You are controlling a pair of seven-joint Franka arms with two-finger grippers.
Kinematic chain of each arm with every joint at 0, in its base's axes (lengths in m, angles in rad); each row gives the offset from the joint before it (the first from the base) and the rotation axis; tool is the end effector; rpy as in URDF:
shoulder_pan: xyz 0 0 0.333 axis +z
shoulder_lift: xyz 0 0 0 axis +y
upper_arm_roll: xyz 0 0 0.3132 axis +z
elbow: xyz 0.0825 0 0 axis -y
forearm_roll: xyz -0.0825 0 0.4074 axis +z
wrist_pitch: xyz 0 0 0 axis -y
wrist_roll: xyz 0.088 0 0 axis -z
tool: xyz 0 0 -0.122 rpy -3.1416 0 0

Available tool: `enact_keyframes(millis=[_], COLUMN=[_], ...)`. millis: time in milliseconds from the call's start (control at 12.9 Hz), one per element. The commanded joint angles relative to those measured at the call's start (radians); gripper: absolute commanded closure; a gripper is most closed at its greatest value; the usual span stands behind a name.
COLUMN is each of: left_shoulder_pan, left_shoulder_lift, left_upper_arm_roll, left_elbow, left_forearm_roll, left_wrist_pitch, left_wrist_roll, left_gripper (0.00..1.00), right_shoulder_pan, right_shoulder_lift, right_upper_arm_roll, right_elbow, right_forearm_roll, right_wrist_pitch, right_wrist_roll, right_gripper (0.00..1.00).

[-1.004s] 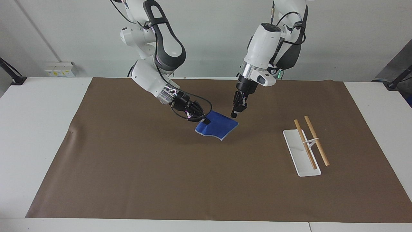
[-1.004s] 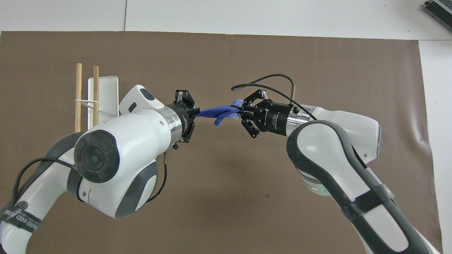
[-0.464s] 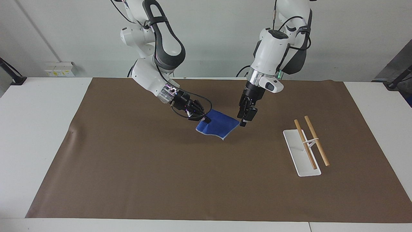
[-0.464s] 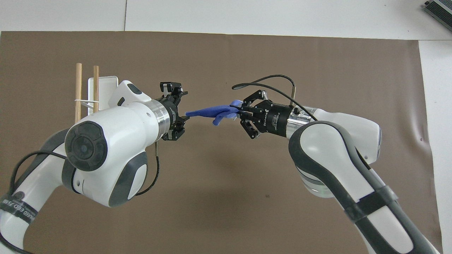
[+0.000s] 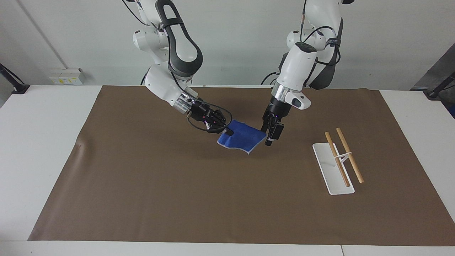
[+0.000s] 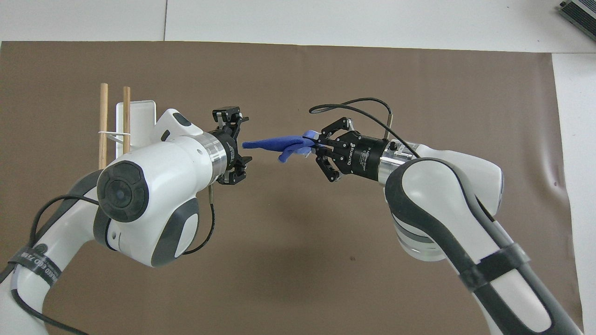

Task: Right arm passes towel to left arm to hang
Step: 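Close the left gripper on the towel's free end near the right gripper, then open the right gripper to release the towel to the left gripper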

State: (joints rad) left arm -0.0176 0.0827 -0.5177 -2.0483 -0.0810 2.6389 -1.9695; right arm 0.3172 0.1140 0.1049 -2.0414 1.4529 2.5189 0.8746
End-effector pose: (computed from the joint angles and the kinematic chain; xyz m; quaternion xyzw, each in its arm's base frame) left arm 0.5471 -0.3168 0.4346 0.7042 0.6607 0.0349 0.2576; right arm 0.5738 0.2560 0.3961 -0.6100 0.6140 0.1858 0.4652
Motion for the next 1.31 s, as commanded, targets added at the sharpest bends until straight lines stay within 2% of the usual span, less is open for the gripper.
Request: enact_keyframes(millis=[0, 232, 464, 850, 927, 1004, 1082, 1236], left_shoulder_pan=[-0.01, -0.012, -0.015, 0.001, 0.008, 0.013, 0.011, 0.013], left_shoulder_lift=[-0.006, -0.006, -0.006, -0.003, -0.001, 0.005, 0.008, 0.021], left_upper_arm_roll=[-0.002, -0.005, -0.005, 0.002, 0.007, 0.037, 0.063, 0.129], left_elbow=[-0.018, -0.015, -0.012, -0.004, -0.001, 0.002, 0.014, 0.037], left_forearm_roll=[-0.016, -0.016, -0.016, -0.016, -0.016, -0.016, -0.014, -0.013], left_wrist_pitch=[0.026, 0.026, 0.027, 0.027, 0.026, 0.027, 0.027, 0.027], left_wrist_roll=[-0.023, -0.094, -0.086, -0.049, -0.02, -0.002, 0.027, 0.115], left_gripper=[0.14, 0.5, 0.98, 1.0, 1.0, 1.0, 1.0, 1.0], right_shoulder_pan=[-0.003, -0.003, -0.003, -0.003, -0.004, -0.004, -0.003, -0.003], right_shoulder_lift=[-0.027, -0.028, -0.028, -0.028, -0.028, -0.028, -0.034, -0.04], right_upper_arm_roll=[0.012, 0.015, 0.021, 0.021, 0.019, 0.019, 0.018, 0.019], right_elbow=[-0.022, -0.022, -0.022, -0.022, -0.022, -0.019, -0.022, -0.025], right_forearm_roll=[0.041, 0.061, 0.061, 0.063, 0.063, 0.055, 0.041, -0.012], right_wrist_pitch=[0.008, 0.008, 0.009, 0.009, 0.009, 0.014, 0.041, 0.095], right_wrist_roll=[-0.025, -0.025, -0.025, -0.026, -0.026, -0.04, -0.055, -0.117], right_gripper=[1.0, 1.0, 1.0, 1.0, 0.96, 0.25, 0.0, 0.0])
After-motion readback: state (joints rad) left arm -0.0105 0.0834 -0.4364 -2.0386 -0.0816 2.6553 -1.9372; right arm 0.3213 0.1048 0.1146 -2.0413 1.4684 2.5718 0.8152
